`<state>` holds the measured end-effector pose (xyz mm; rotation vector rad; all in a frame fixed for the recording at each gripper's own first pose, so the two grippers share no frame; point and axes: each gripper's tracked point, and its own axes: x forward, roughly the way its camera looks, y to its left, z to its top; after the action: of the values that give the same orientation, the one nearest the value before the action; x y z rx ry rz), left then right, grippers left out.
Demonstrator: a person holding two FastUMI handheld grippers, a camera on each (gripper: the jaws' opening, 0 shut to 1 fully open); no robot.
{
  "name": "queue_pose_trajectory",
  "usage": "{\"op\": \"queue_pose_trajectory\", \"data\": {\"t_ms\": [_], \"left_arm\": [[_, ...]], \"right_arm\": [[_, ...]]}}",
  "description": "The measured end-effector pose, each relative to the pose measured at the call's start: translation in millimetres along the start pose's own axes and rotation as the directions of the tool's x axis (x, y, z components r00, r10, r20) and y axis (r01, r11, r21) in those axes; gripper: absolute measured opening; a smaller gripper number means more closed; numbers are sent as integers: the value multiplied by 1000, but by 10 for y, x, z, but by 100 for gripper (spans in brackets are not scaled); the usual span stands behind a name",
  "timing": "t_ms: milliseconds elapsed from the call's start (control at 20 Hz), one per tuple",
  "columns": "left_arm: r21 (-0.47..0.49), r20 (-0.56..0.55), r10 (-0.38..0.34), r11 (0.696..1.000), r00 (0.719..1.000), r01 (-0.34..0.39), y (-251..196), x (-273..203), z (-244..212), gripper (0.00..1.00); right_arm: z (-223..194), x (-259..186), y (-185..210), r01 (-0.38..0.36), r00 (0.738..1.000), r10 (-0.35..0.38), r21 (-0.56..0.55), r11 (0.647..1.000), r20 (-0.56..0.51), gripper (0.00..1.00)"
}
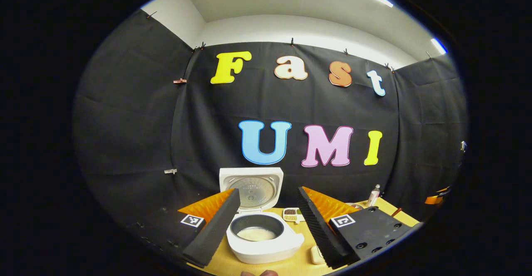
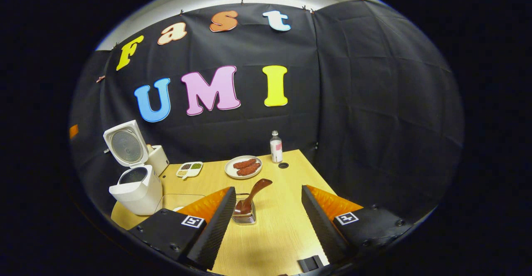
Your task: Close the left gripper, press the button to open the rice cooker; take a wooden spoon from the chopstick holder with the right hand, scoop a spoonful of rice and pour it into the rice cooker, then put the wooden spoon back into the chopstick holder.
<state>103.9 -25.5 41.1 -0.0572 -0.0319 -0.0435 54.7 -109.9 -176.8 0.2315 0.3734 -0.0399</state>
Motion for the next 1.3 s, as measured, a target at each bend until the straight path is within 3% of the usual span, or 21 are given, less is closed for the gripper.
{"op": "queue_pose_trajectory", "data": {"t_ms": [200,450,600,750,1150,1300], "left_arm": [[-54,34,17,998,999,-15,159,358,208,95],[-43,83,16,999,996,-12,303,925,481,95],[-98,73,24,995,997,-17,424,1298,508,95],[-74,83,41,997,996,-35,592,1657,538,95],[14,-41,47,999,998,-47,725,2763,-68,95],[52,-86,89,995,992,-85,812,3152,-341,95]], "right_arm": [[166,-232,91,26,999,-24,-62,998,35,98],[319,-434,217,56,997,-51,-68,996,66,98],[374,-562,269,81,994,-73,-89,993,84,98],[478,-677,389,95,993,-89,-75,993,82,98],[577,-880,627,108,990,-105,-35,993,94,98],[550,-975,646,121,989,-116,-47,992,89,98]]}}
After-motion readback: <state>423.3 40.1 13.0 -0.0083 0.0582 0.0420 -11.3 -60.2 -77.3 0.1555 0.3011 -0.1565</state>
